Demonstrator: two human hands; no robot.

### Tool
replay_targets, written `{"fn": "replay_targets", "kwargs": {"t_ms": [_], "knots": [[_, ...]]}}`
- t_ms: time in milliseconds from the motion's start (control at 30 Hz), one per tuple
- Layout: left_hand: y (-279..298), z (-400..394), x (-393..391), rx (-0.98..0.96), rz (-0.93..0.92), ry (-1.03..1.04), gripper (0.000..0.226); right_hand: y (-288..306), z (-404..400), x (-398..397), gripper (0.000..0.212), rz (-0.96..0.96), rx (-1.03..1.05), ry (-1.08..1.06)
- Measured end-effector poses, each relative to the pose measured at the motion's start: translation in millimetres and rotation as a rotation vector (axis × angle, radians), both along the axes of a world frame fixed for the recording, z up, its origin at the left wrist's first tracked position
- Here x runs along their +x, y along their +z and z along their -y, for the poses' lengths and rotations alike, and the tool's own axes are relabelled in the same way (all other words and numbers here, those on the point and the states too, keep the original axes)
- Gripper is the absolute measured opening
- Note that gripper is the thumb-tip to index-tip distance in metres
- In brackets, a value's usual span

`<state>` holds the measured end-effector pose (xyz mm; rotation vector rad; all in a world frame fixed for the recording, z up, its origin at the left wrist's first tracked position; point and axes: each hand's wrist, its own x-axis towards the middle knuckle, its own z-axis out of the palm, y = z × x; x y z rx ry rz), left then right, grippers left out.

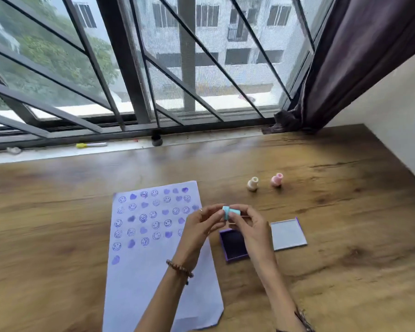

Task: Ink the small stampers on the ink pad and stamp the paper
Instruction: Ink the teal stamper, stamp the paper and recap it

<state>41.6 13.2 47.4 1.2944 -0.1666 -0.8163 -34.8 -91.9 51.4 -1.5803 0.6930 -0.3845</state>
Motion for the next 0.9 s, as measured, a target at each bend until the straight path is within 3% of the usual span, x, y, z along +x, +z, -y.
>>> {"fn": "replay_targets", "kwargs": {"t_ms": [100,167,300,400,567,700,767,900], "knots": [[6,-10,-9,-0.009,0.109,0.010,0.016,3,-13,-14,0.020,-0.068,-0.038,-0.082],[7,-14,-15,0.048,0.204,0.033,0.017,5,-21,-19,0.027,-0.038,0.190,-0.179],[-5,-21,-15,0.399,0.705,0.020,0.021,12,-24,-33,0.028,0.147,0.796,-0.305],[-15,-25,-13,0.500,0.838,-0.091,0.026,13,-20,-47,0.028,0.172,0.833,-0.244],[-26,-30,-15,0.490,0.861,-0.217,0.054,12,-17,-54,0.014,0.086,0.568,-0.204],[-35,-33,-19,0.561,0.996,-0.364,0.083,13,-19,-50,0.011,-0.251,-0.234,-0.070],[-37,-32,-20,0.595,1.052,-0.365,0.080,11,-25,-47,0.016,-0.327,-0.519,0.024],[-41,-31,-19,0.600,1.068,-0.309,0.070,2,-36,-47,0.021,-0.420,-0.776,0.110]]}}
